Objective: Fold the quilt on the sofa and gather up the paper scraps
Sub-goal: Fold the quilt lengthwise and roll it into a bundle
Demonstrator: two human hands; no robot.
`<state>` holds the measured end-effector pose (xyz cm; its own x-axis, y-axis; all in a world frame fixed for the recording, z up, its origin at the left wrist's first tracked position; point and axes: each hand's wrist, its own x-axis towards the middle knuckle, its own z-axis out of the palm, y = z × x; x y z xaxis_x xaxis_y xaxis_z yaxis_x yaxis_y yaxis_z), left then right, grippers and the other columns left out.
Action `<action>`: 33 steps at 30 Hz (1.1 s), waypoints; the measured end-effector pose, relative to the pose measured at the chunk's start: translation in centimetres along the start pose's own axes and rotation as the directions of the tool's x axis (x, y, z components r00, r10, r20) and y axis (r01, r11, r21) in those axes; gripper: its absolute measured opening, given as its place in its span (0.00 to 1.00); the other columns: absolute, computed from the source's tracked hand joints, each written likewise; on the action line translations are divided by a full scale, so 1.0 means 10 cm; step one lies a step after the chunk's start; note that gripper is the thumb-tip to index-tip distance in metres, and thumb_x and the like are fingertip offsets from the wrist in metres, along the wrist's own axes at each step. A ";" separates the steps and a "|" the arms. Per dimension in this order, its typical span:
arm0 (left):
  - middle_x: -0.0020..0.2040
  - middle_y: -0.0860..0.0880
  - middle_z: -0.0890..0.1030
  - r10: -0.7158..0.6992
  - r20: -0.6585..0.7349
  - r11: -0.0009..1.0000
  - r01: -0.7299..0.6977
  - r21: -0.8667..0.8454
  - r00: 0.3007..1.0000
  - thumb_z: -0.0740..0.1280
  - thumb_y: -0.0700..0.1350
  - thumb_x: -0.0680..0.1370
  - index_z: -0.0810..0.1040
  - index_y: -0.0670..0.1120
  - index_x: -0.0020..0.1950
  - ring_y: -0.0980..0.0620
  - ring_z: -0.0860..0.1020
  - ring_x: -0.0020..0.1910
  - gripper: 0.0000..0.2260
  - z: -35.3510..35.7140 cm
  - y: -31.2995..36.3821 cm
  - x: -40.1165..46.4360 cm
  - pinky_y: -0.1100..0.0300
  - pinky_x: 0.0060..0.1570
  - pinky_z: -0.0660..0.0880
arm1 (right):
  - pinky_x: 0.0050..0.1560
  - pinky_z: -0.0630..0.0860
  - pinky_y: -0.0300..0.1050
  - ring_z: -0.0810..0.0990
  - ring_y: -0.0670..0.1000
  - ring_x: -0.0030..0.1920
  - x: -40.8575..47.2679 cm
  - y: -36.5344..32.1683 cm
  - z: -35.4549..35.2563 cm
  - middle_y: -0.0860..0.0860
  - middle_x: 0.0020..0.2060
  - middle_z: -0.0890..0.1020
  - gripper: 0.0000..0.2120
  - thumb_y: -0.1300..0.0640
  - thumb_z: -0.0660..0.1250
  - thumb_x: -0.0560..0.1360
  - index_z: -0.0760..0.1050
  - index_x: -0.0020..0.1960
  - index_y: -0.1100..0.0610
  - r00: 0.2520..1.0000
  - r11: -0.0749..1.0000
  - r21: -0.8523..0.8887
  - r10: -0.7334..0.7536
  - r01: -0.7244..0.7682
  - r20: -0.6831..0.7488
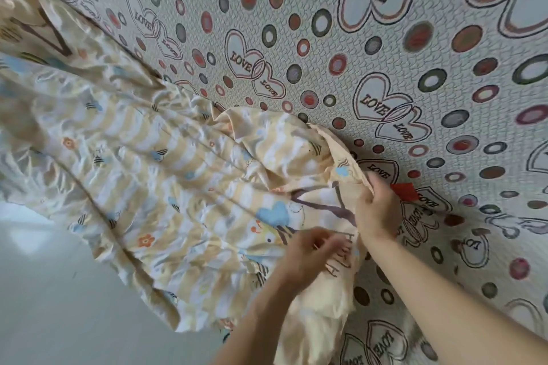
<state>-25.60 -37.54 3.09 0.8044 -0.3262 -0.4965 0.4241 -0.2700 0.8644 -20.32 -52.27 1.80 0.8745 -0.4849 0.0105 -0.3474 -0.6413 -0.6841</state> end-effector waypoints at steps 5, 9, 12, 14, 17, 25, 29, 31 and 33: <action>0.51 0.53 0.79 -0.124 -0.393 0.940 -0.019 -0.340 0.911 0.72 0.58 0.73 0.72 0.46 0.63 0.59 0.79 0.47 0.25 -0.17 0.43 0.46 0.64 0.45 0.76 | 0.36 0.71 0.44 0.75 0.50 0.38 -0.23 0.11 -0.11 0.48 0.38 0.78 0.04 0.56 0.73 0.72 0.83 0.47 0.53 0.661 0.663 -0.087 -0.708 0.743 0.249; 0.45 0.44 0.83 -0.283 -0.283 0.956 0.292 -0.010 0.917 0.76 0.48 0.62 0.75 0.41 0.57 0.47 0.83 0.42 0.27 -0.19 0.43 0.66 0.53 0.43 0.82 | 0.41 0.75 0.44 0.79 0.51 0.44 -0.48 0.16 -0.04 0.51 0.43 0.81 0.04 0.59 0.67 0.76 0.81 0.47 0.55 0.467 0.487 -0.023 -0.820 0.873 0.331; 0.37 0.43 0.78 -0.280 -0.312 0.959 0.248 -0.138 0.908 0.70 0.37 0.69 0.78 0.37 0.47 0.46 0.78 0.35 0.08 -0.15 0.40 0.58 0.56 0.34 0.78 | 0.42 0.77 0.45 0.80 0.49 0.46 -0.52 0.24 -0.08 0.47 0.47 0.81 0.11 0.60 0.64 0.71 0.79 0.51 0.50 0.583 0.691 0.055 -0.647 0.721 0.491; 0.36 0.45 0.77 -0.220 -0.337 0.962 0.146 -0.231 0.915 0.68 0.35 0.74 0.78 0.41 0.46 0.48 0.76 0.34 0.03 -0.10 0.40 0.47 0.58 0.32 0.75 | 0.45 0.77 0.47 0.79 0.46 0.48 -0.49 0.23 -0.19 0.44 0.48 0.80 0.12 0.54 0.59 0.72 0.78 0.51 0.46 0.699 0.914 0.150 -0.388 0.378 0.600; 0.39 0.46 0.79 -0.137 -0.342 0.952 0.028 -0.306 0.930 0.68 0.32 0.73 0.76 0.45 0.51 0.51 0.77 0.36 0.12 0.04 0.33 0.35 0.60 0.33 0.77 | 0.50 0.72 0.39 0.77 0.41 0.52 -0.35 0.14 -0.36 0.45 0.51 0.78 0.13 0.40 0.59 0.72 0.77 0.48 0.45 0.792 0.907 0.359 -0.047 -0.221 0.608; 0.50 0.46 0.82 0.115 -0.199 0.955 -0.164 -0.249 0.973 0.72 0.37 0.67 0.76 0.45 0.59 0.53 0.80 0.48 0.21 0.49 0.47 0.20 0.53 0.49 0.79 | 0.32 0.66 0.34 0.77 0.45 0.38 0.04 -0.44 -0.40 0.43 0.37 0.75 0.12 0.47 0.71 0.72 0.73 0.48 0.54 0.911 0.994 0.096 -0.082 0.047 0.404; 0.47 0.46 0.80 0.003 -0.116 0.928 -0.046 -0.371 0.993 0.72 0.32 0.71 0.73 0.38 0.62 0.61 0.80 0.38 0.20 0.45 0.49 0.07 0.66 0.38 0.77 | 0.35 0.68 0.43 0.77 0.49 0.35 0.09 -0.45 -0.44 0.47 0.33 0.78 0.06 0.54 0.66 0.77 0.75 0.43 0.55 0.973 0.956 0.250 -0.190 0.153 0.128; 0.52 0.47 0.80 -0.052 -0.139 0.923 -0.005 -0.384 0.989 0.70 0.38 0.75 0.75 0.43 0.62 0.57 0.81 0.45 0.16 0.36 0.41 0.01 0.65 0.41 0.77 | 0.36 0.73 0.46 0.78 0.49 0.37 0.04 -0.45 -0.48 0.50 0.35 0.80 0.08 0.55 0.64 0.79 0.75 0.44 0.57 0.973 0.912 0.351 -0.232 0.214 0.009; 0.59 0.48 0.79 -0.072 -0.215 0.901 -0.029 -0.434 0.974 0.69 0.48 0.77 0.75 0.49 0.63 0.52 0.80 0.53 0.15 0.29 0.34 -0.05 0.59 0.47 0.77 | 0.39 0.74 0.43 0.78 0.48 0.38 -0.04 -0.51 -0.51 0.51 0.37 0.80 0.06 0.58 0.62 0.80 0.75 0.46 0.58 0.964 0.870 0.418 -0.257 0.261 -0.067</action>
<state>-25.76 -40.92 6.04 0.8424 -0.1031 -0.5289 0.5388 0.1592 0.8272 -20.63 -51.85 8.95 0.9096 -0.3425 0.2352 0.0678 -0.4361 -0.8973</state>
